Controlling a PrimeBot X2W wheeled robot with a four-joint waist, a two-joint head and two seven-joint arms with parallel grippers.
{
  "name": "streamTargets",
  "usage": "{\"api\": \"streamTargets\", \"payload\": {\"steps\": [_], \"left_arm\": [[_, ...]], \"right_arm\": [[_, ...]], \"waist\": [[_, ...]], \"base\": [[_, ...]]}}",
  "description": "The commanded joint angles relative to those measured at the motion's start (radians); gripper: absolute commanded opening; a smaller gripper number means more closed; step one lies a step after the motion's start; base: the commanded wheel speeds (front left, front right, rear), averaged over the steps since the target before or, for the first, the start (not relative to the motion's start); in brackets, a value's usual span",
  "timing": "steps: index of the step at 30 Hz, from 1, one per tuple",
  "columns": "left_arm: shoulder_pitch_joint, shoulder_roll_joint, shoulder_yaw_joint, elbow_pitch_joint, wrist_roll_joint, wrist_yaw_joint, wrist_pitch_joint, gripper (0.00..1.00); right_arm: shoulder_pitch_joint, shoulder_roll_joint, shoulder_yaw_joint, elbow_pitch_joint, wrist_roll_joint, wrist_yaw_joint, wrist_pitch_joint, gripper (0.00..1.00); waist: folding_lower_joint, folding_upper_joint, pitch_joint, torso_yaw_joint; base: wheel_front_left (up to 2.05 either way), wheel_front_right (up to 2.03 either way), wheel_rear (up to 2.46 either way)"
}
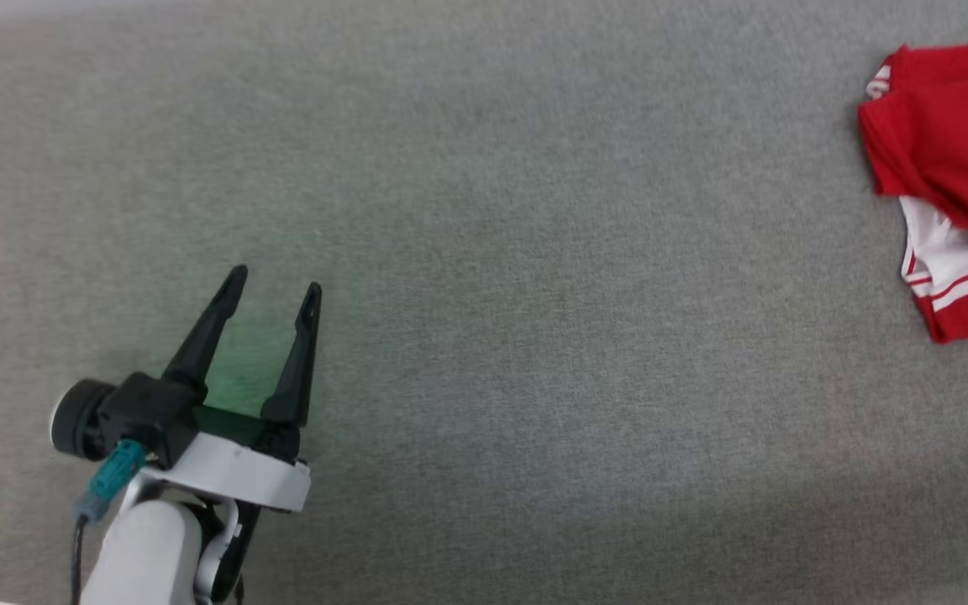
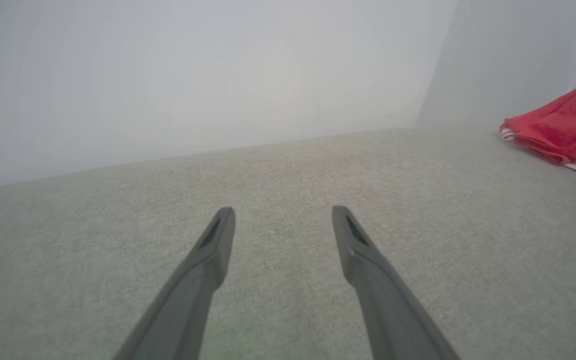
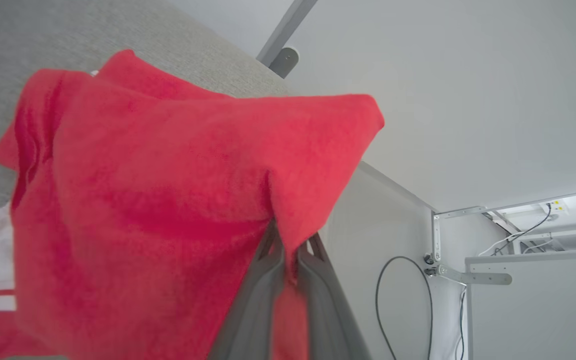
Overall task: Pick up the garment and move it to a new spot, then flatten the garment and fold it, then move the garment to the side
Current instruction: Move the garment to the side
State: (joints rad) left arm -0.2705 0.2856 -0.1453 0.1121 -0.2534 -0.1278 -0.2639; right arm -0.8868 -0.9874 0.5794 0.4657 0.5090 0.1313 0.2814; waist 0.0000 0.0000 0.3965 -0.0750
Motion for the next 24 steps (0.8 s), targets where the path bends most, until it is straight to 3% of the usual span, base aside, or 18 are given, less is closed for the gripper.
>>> {"api": "streamTargets", "payload": {"steps": [1,12,24], "left_arm": [[-0.015,0.003,-0.004,-0.002,0.008,-0.002,0.0,1.0],[-0.097,0.035,-0.078,0.003,0.0,-0.003,0.0,1.0],[-0.147,0.052,-0.137,0.024,-0.021,-0.001,0.001,1.0]], "right_arm": [[-0.02,-0.006,0.001,0.012,-0.017,-0.001,-0.01,0.0],[-0.114,-0.01,0.025,0.189,-0.201,-0.001,-0.099,0.0],[-0.134,0.114,-0.082,0.394,-0.258,-0.001,-0.134,0.0]], "waist": [[0.0,0.0,0.048,-0.036],[0.0,0.0,0.128,-0.057],[0.0,0.0,0.166,-0.012]], "base": [[0.0,0.0,0.0],[0.0,0.0,0.0],[0.0,0.0,0.0]]}}
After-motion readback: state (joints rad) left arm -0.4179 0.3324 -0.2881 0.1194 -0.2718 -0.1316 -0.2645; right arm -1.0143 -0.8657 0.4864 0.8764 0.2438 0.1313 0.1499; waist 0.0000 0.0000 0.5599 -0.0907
